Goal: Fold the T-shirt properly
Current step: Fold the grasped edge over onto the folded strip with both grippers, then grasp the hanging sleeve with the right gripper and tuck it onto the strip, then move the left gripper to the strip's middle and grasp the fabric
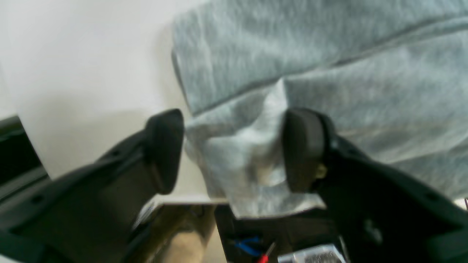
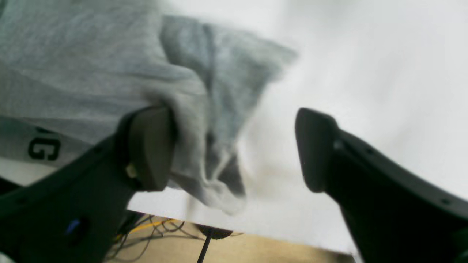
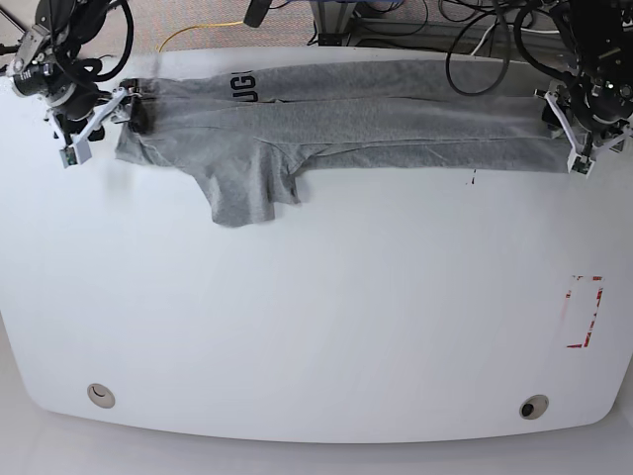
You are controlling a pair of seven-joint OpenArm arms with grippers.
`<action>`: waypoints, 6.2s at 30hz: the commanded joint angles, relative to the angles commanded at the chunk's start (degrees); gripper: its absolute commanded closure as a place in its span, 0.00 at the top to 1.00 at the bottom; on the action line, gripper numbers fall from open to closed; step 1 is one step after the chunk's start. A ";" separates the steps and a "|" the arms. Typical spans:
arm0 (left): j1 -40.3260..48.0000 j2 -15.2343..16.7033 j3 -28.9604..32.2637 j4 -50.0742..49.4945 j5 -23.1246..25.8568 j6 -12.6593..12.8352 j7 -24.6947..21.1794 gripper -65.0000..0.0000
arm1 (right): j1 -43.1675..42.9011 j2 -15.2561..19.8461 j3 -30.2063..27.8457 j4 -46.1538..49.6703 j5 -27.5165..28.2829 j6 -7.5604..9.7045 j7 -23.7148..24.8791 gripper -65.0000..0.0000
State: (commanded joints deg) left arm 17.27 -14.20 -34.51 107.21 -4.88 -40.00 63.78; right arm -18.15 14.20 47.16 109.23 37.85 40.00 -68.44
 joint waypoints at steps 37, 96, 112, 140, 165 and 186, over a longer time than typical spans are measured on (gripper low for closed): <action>-1.32 0.26 -2.37 3.16 0.00 0.00 -0.26 0.62 | 24.97 -2.11 -29.45 -28.40 -0.62 0.00 6.77 0.84; -1.67 0.00 -2.11 -2.29 -0.35 0.00 -0.26 0.62 | -10.90 -1.85 -6.33 3.34 14.51 0.00 -0.18 0.20; -6.07 0.18 -3.60 -2.20 -0.62 0.00 0.09 0.62 | -10.46 -1.58 -1.93 4.66 24.88 0.00 -0.26 0.68; -8.35 -7.47 -20.92 -19.08 -33.85 0.00 12.75 0.77 | 0.53 -7.74 -21.80 -6.59 -6.86 0.00 1.85 0.13; -5.54 -8.26 -9.85 -28.84 -36.57 0.00 8.53 0.13 | 0.44 -8.00 -21.63 -6.51 -6.68 0.00 2.37 0.12; -3.52 -4.57 9.67 6.59 -42.37 0.00 16.22 0.11 | 0.70 -8.09 -21.80 -6.77 -6.86 0.00 3.60 0.12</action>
State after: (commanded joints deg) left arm 13.76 -18.77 -24.84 113.80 -47.25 -40.00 80.00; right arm -17.45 6.11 25.36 102.46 30.99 40.00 -64.84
